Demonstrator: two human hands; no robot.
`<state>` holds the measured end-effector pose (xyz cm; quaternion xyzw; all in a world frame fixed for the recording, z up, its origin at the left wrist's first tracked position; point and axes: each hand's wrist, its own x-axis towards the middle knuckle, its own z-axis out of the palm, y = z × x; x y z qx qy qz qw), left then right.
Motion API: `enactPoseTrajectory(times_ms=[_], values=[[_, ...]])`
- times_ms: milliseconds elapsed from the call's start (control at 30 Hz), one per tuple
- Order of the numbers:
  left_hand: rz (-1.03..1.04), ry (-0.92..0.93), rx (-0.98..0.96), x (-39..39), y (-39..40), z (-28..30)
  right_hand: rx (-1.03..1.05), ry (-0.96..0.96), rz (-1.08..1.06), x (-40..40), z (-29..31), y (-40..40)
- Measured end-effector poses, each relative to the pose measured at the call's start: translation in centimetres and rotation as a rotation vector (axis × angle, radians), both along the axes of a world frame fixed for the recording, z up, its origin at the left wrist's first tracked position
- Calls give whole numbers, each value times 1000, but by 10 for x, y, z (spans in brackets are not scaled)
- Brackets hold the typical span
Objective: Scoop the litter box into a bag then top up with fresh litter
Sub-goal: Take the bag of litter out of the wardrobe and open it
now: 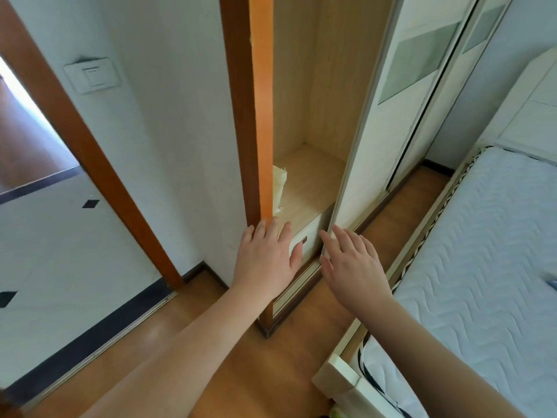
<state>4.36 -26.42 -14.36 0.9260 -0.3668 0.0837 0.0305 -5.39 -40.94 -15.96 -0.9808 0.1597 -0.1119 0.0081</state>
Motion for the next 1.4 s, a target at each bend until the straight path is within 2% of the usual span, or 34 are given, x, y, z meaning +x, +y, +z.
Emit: enactPoseTrajectory(times_ms=[300,500,900,1133,1267,1400], values=[[37,10,80,55,-82,-2,26,34,91,53,-14,-102],[155,4,52,82,-124,4,16,6,197,105,-18,-156],[212,7,135,161,-156,-23,29,-102,377,237,-29,-184],[400,70,131,213,-187,-38,86,37,428,320,-52,-183],[462,104,189,223,-186,-56,119,128,444,359,-74,-181],[511,111,168,230,-187,-62,169,216,442,394,-95,-175]])
